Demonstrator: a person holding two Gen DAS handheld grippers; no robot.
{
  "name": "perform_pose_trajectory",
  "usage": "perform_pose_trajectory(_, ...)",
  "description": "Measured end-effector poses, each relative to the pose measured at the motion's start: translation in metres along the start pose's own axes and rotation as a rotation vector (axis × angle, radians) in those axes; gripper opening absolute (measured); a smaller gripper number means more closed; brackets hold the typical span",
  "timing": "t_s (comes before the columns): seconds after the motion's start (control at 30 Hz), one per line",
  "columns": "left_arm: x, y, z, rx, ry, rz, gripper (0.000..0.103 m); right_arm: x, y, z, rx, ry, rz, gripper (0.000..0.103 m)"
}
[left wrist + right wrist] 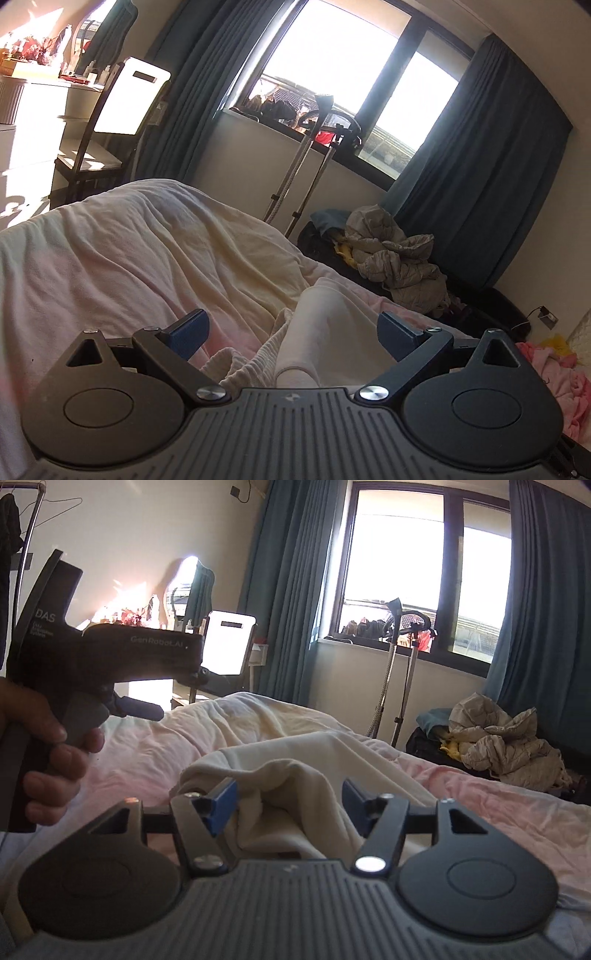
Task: Fold clothes
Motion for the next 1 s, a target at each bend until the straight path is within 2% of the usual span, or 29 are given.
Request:
perform_pose_trajectory(0.17,0.007,0.018,-0.02,0.08,-0.001,0.043,0.098,-0.024,0.046,-0.071,0.118,0.208,0.095,0.065)
perform_pose_trajectory(0.3,0.008,0.031,-0.031,0.109,-0.026,0.05,0.098,-0.005,0.097,-0.072,0.187,0.177,0.222,0.067)
perform_pose_trajectory(0.37,-0.001,0.037,-0.044,0.117,0.011,-0.017,0.098,0.003,0.11,-0.067,0.221,0.172,0.253,0.073)
perform_pose_trajectory(0.53,0.002,0.062,-0.077,0.29,0.002,0.021,0.099,-0.003,0.112,-0.065,0.28,0.163,0.255,0.075)
perform_pose_trajectory(0.67,0.011,0.077,-0.083,0.373,-0.053,0.053,0.099,-0.008,0.106,-0.053,0.143,0.183,0.223,0.075)
perform_pose_trajectory(0.73,0.013,0.078,-0.081,0.381,-0.076,0.036,0.099,-0.007,0.102,-0.045,0.067,0.2,0.193,0.075)
perform_pose_trajectory(0.87,0.016,0.077,-0.079,0.403,-0.146,0.006,0.099,-0.004,0.097,-0.035,-0.068,0.248,0.132,0.082)
perform_pose_trajectory(1.0,0.02,0.078,-0.07,0.392,-0.214,0.02,0.099,0.0,0.098,-0.04,-0.043,0.235,0.113,0.082)
Point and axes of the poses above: each gripper's, at about its wrist camera, not at the fingertips, and x roughly the way its jaws point, z to its left, y to its underside, the point moved 9 cm from there along x, roughly the way its jaws point, and after that the axes turned 3 degrees about y, right-handed, at the moved point
